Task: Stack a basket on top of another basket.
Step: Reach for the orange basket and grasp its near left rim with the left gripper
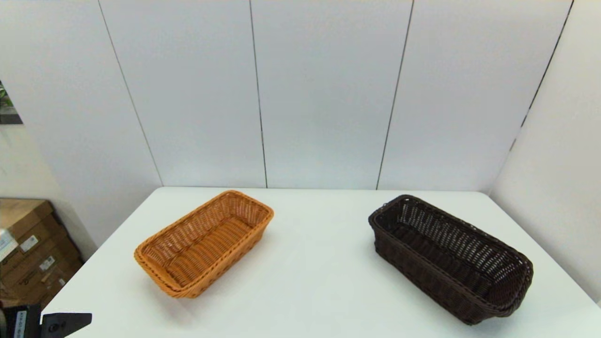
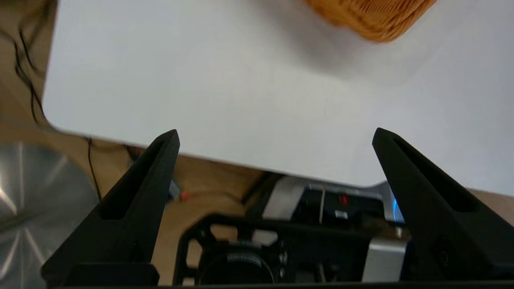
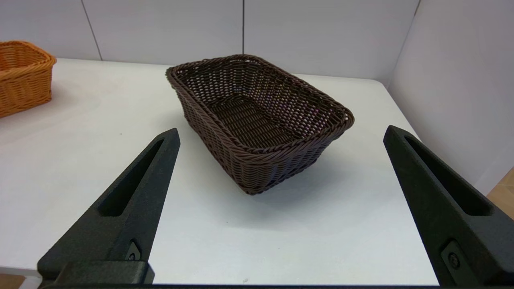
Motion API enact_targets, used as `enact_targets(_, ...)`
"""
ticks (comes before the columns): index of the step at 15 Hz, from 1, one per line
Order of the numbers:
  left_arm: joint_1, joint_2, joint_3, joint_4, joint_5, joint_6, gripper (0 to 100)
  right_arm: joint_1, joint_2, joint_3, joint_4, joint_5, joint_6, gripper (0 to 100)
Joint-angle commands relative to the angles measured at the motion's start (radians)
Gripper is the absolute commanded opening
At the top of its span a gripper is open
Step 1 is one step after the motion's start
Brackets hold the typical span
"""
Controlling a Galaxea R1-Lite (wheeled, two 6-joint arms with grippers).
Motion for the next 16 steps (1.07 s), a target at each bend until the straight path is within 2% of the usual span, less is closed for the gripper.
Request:
enact_targets(1,0.001,0.165,-0.110,0.135,0.001,-0.093,100,0.000,0.000,0.000,0.000,0.001,-0.001,100)
enact_targets(8,-0.001,0.538,-0.353,0.126,0.002,-0.445,100,0.000,0.000,0.000,0.000,0.001,-0.001,100)
enact_targets(12,-0.004,0.760,-0.436,0.054,0.002,-0.532,100,0.000,0.000,0.000,0.000,0.001,-0.001,100)
enact_targets(16,-0.005,0.941,-0.560,0.051,0.004,-0.590,100,0.000,0.000,0.000,0.000,0.001,-0.001,100)
